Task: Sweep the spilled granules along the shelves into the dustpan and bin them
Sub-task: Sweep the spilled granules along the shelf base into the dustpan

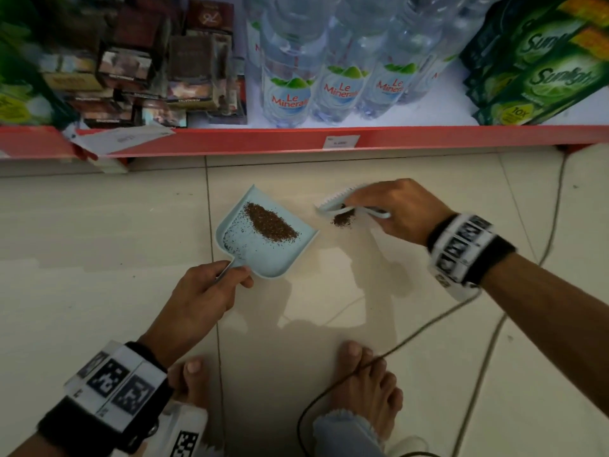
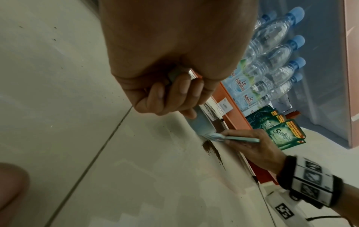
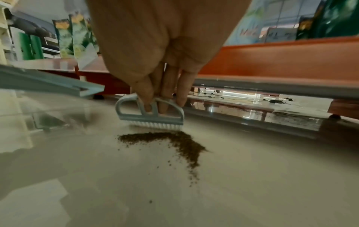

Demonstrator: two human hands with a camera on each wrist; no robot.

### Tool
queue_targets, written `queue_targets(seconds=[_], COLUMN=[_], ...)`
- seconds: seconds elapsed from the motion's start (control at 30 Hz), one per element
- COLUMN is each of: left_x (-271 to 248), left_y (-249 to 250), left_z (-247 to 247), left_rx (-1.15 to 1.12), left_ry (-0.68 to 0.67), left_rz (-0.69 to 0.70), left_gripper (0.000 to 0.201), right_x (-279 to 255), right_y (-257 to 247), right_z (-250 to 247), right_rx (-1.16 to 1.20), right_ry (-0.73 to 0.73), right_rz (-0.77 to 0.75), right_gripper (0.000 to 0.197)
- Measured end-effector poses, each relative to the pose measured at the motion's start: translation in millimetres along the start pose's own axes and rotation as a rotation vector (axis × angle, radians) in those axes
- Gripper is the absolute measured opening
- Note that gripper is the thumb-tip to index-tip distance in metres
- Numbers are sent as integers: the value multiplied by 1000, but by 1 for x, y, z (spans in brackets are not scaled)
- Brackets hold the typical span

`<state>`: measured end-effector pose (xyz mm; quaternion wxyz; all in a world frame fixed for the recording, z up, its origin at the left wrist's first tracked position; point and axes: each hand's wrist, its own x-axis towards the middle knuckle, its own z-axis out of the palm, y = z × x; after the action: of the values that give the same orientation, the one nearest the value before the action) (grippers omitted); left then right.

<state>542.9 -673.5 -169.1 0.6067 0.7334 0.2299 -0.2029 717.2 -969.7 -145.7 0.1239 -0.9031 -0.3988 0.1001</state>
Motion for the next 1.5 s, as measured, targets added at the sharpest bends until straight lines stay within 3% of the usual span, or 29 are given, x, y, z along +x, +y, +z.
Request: queue_targets(seconds=[0.1,0.2,0.3,0.4,0.5,0.63,0.73,0.87,1.0,1.17,1.33,1.4,1.5], left_x=[0,0,0,0,-2,-2,-1,-3,-5,-7,-10,-13,-17], left_y=[-3,1,7,9,6,3,4,2,-6,-13,-20,-25,-32], left_z=[1,6,9,5,2,4,4,-3,-12,-11,-14,-18,-19], left_rx=[2,-6,-1,-1,-12,10,17,14,8,11,50,58,37], left_ry=[-5,-30,-45,-30,-19,-29,-24,15,35,28,-1,-5,2], left_rz=[-19,-22,2,29,25,3,-2,-2,-26,-32,-34,-38,-54], left_gripper=[31,31,31,31,31,31,32,32,32,33,33,34,34], right_x=[-6,17,28,14,9,40,55,23,-5,25,43,25,-3], right_y=[11,5,-5,-10,-15,-24,-34,-15,13,-4,-30,-19,5], right_z=[-7,-3,2,-3,-15,-11,-2,-9,-33,-23,-3,-8,-22], right_rx=[-93,-239,-240,-126,-58,-59,-32,-16,-38,38,57,30,-13], right_ry=[144,207,88,-10,59,111,2,-189,-134,33,-178,-181,-125], right_rz=[-10,155,276,201,96,73,5,-76,-86,-159,-224,-265,-164], right_gripper=[38,46,51,46,36,44,46,42,29,34,40,33,28])
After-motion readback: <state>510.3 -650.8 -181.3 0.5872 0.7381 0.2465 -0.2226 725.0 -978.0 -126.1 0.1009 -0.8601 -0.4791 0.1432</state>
